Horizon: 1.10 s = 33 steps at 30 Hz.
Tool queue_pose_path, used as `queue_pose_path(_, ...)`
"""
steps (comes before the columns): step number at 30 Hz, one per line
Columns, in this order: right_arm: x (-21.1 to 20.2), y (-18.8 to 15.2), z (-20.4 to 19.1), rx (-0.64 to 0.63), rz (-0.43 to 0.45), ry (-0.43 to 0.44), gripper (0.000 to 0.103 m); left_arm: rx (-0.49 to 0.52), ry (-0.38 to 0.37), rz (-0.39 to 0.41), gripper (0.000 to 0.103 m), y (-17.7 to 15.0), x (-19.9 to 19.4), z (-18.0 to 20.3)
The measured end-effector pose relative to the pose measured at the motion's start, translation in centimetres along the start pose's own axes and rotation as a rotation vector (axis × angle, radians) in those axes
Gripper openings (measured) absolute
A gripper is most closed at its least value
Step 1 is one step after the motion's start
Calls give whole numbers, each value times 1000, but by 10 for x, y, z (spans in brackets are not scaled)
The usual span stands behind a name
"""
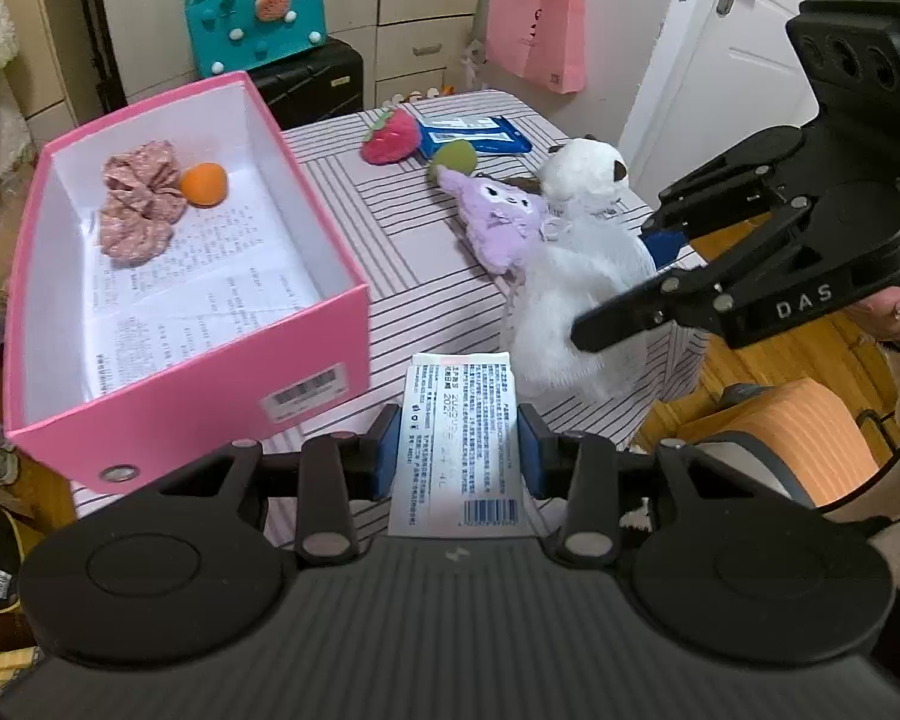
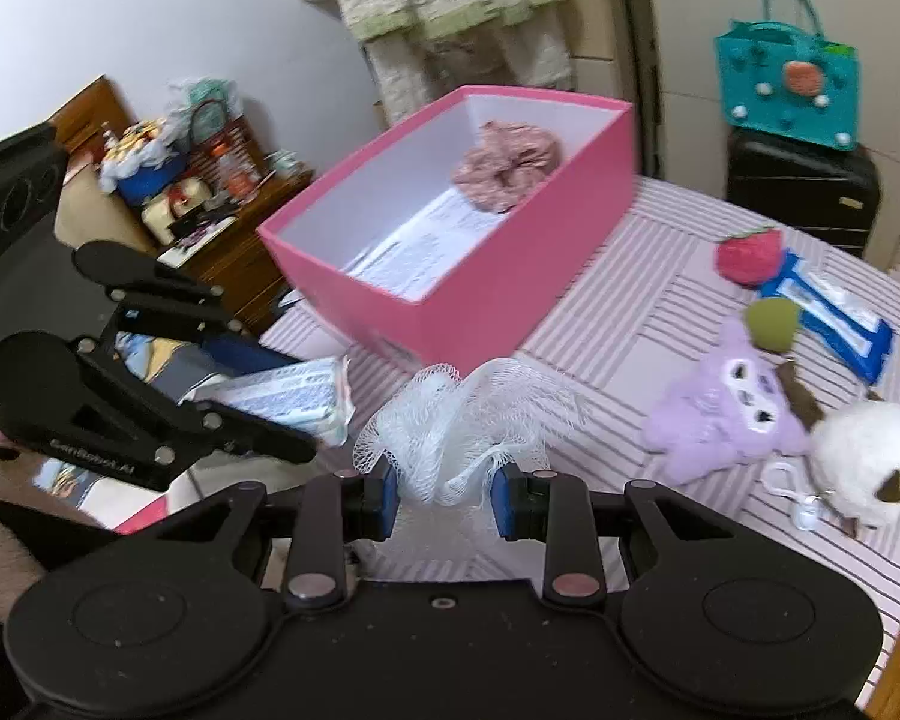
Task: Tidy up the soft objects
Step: 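Lift the tissue pack and mesh puff with both tools and carry them over the pink box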
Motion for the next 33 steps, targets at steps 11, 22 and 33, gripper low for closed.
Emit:
queue_pose_path(11,-3,29,-31,-31,9,158,35,-71,31,133,38,7,-44,-37)
queue_pose_path(22,1,77,-50,-153,121,134,35,-67,116,236,38,29,-57,-73)
queue_pose_path(33,42,128,-35,-171,179,82,35,-112,181,273,38,57,-38,-126)
Point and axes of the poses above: each gripper's, at about its wrist camera, not at the fingertips, and x roughly the way its jaws point, z to its right, y to its top, the point moved 4 cm from there along x, roughly the way its jaws point
